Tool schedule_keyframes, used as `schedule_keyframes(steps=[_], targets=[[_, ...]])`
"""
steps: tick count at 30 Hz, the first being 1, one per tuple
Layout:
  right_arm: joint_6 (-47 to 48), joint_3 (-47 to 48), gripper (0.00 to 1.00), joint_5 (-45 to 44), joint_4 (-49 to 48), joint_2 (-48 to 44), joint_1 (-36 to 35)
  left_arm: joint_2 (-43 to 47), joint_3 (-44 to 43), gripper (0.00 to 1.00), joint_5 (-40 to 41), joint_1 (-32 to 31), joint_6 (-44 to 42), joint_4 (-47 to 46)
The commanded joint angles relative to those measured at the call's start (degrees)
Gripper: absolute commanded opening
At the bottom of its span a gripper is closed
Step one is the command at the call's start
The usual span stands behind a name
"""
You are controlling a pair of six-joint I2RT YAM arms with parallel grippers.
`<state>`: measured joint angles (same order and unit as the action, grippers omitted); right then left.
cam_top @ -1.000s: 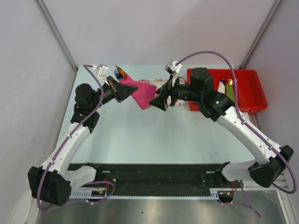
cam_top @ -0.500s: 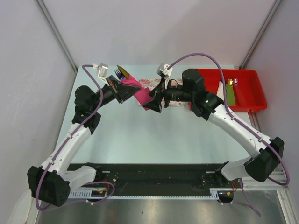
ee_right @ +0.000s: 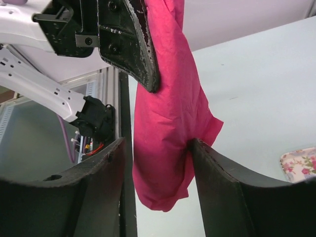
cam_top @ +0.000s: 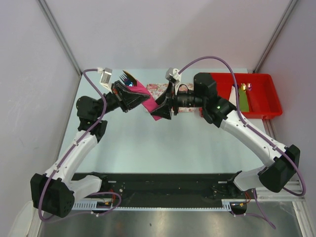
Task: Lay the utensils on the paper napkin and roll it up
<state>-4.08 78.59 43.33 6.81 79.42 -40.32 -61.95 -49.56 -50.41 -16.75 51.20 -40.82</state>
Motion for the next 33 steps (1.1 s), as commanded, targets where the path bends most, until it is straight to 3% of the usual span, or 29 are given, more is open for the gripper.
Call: schedule_keyframes(steps=[1, 14, 17, 23, 25, 27, 28, 31, 33], targets=[[-1.0, 0.2, 0.65, 1.6, -1.7, -0.6, 0.8, 0.3, -0.6, 0.00, -2.7, -0.2, 3.8, -8.1], [-1.5, 0.3, 0.48, 6.2, -1.1, 0.1, -1.0, -0.4, -1.2, 0.00, -2.7, -1.2, 2.7, -7.0], [-2.1, 0.5, 0.39, 7.0, -1.8, 0.5, -1.3, -0.5, -1.5, 0.00, -2.6, -1.3, 2.3, -6.4], [-2.5, 0.7, 0.01, 8.0, -1.5, 0.7, -1.4, -0.4, -1.8, 0.00, -1.9, -1.3, 0.7, -4.5], [-3.1, 0.7, 0.00, 7.3, -1.9, 0.7, -1.4, -0.3, -2.6, 0.01, -2.3, -1.3, -2.0, -2.6], [-4.4, 1.0, 0.00, 5.9, -3.2, 0.6, -1.1, 0.3, -3.6, 0.12, -2.1, -1.0, -4.5, 3.6], [-5.2, 1.0, 0.00, 5.7, -3.9, 0.7, -0.7, 0.9, -3.4, 0.36, -1.6, -0.8, -7.0, 5.6], [-9.7, 1.6, 0.00, 5.2, -6.3, 0.7, 0.8, 3.2, -0.3, 0.70, -0.2, 0.9, -7.5, 8.6], [-13.5, 1.3, 0.00, 5.4, -10.7, 0.7, 1.8, 4.4, 2.1, 0.80, 0.4, 2.1, -7.5, 8.9]])
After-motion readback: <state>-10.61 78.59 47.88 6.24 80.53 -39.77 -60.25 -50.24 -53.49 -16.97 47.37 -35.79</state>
